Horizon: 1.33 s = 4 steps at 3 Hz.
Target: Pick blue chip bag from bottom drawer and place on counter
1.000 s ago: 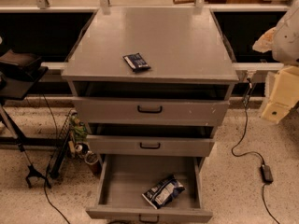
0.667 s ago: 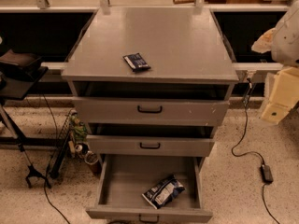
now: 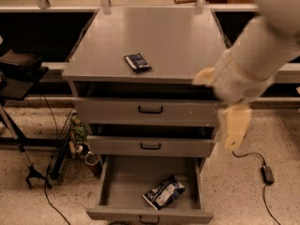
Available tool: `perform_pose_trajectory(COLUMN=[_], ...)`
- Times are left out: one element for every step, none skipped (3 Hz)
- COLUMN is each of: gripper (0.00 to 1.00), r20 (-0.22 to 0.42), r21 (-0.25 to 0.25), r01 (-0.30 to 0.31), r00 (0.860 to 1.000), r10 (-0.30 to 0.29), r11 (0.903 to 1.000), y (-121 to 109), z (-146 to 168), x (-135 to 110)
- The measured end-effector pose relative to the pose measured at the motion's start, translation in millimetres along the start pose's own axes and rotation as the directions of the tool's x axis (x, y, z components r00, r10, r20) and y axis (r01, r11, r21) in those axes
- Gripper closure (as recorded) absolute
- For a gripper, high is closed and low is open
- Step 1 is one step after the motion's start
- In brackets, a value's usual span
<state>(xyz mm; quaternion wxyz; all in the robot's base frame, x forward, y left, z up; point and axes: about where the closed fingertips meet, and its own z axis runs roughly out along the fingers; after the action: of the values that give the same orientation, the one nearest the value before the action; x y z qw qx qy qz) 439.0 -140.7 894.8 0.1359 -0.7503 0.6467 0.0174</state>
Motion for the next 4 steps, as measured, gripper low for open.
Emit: perform_pose_trajectory(gripper=[0.0, 0.0, 0.0, 0.0], r20=[0.031, 0.056, 0.054, 0.094], r21=[-0.155, -0.202, -0.195, -0.136], r01=[0.318, 0.442, 0.456, 0.549], r00=[0.948, 0.896, 0.889, 0.836], r10=[-0.318, -0.44, -0.455, -0.541], r11=[0.9352, 0.8742, 0.8683, 0.8244], y=[29, 45, 53, 47], z=[86, 105, 115, 157], x=[-45, -51, -53, -51])
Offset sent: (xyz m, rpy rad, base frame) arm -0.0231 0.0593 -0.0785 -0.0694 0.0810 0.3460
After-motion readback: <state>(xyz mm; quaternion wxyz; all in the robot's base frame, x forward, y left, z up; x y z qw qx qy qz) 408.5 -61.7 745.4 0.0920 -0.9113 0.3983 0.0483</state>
